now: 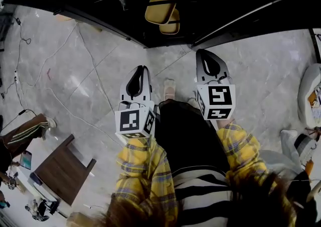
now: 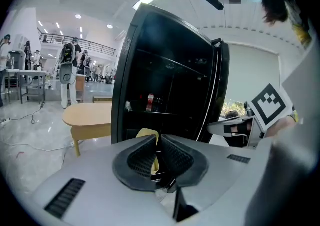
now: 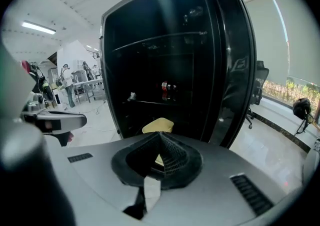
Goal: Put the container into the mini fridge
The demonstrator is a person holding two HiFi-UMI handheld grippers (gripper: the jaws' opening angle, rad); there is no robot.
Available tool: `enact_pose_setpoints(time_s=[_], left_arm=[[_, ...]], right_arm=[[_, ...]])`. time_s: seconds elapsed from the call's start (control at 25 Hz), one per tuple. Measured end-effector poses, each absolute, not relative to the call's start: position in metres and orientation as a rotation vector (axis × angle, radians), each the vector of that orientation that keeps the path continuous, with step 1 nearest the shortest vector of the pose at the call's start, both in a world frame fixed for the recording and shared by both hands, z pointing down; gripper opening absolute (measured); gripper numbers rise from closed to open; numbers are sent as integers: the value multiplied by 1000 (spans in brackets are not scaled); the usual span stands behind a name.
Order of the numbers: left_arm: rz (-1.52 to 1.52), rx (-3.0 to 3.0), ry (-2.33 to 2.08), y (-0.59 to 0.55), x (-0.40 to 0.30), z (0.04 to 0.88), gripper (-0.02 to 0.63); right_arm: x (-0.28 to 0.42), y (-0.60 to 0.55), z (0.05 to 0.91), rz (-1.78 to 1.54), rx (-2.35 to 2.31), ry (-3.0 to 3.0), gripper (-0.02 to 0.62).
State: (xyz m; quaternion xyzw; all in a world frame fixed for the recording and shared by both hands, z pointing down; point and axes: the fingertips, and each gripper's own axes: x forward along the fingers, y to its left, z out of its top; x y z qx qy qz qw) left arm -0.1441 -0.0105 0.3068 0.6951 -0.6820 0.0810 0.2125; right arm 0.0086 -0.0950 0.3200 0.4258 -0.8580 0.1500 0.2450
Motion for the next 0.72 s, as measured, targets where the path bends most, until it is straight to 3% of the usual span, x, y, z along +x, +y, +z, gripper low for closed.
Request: enact_pose_setpoints(time_s=[0.72], left_arm=[[217, 2018, -1892, 19, -123, 213, 43]], right_arm=[[39, -58, 236, 431, 1195, -2445, 27]])
